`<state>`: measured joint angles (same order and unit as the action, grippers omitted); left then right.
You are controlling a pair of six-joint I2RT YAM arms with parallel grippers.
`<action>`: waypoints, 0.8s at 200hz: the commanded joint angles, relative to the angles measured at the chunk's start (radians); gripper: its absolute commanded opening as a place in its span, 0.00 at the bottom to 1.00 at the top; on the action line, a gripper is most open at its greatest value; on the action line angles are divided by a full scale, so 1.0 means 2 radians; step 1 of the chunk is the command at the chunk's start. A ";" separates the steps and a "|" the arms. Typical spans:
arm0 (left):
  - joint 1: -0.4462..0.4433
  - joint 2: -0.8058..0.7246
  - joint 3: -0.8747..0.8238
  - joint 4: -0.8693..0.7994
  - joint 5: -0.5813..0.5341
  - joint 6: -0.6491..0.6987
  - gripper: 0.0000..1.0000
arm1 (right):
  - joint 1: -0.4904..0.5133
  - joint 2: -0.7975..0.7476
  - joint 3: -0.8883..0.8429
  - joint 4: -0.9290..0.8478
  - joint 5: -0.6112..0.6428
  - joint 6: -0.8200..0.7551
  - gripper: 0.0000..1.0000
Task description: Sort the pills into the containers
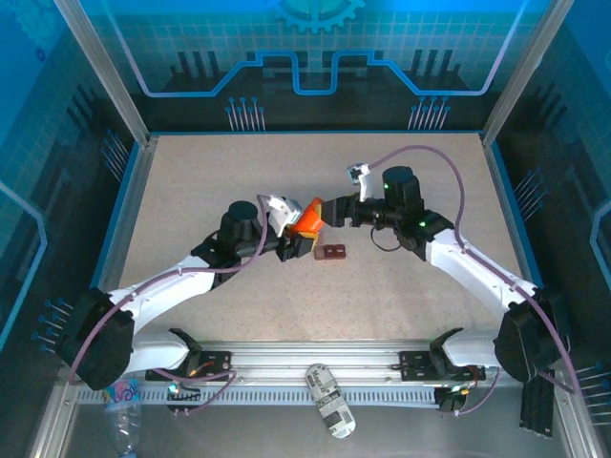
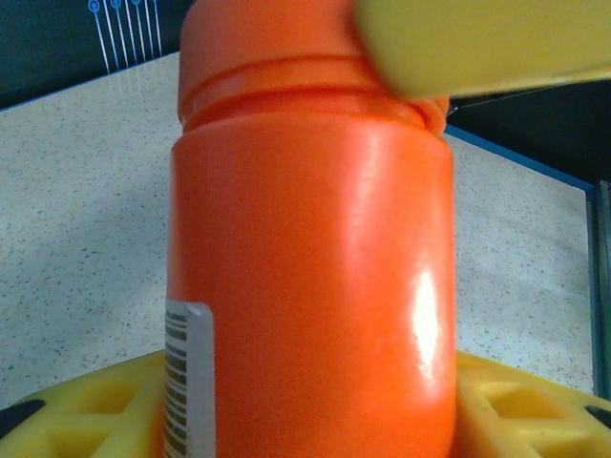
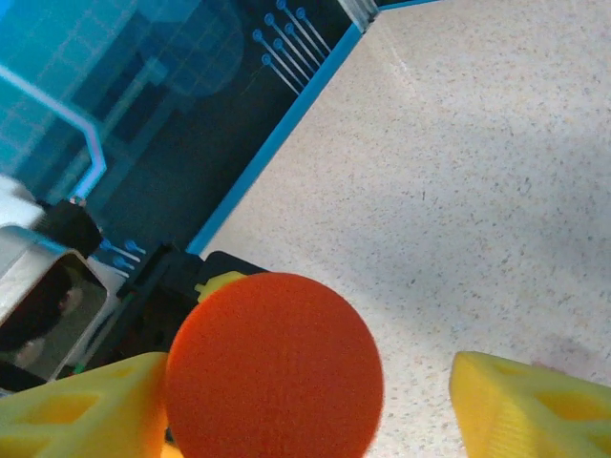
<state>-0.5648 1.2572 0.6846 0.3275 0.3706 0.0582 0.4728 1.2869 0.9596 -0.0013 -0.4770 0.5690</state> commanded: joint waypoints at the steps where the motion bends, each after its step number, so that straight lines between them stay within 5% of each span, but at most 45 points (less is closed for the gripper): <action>1: 0.002 -0.015 0.003 0.021 0.004 0.007 0.00 | -0.012 -0.038 -0.013 0.014 0.034 0.102 0.80; 44: 0.002 -0.010 0.007 0.008 0.001 0.018 0.00 | 0.007 -0.060 0.004 -0.067 0.156 0.186 0.85; 97: 0.001 -0.004 0.010 0.011 0.002 0.014 0.00 | 0.049 -0.010 0.056 -0.083 0.163 0.165 0.85; 160: 0.001 -0.004 0.011 0.011 0.003 0.015 0.00 | 0.068 0.009 0.056 -0.065 0.157 0.167 0.74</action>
<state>-0.5648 1.2564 0.6846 0.3241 0.3710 0.0776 0.5907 1.2987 1.0454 -0.1406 -0.1795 0.8967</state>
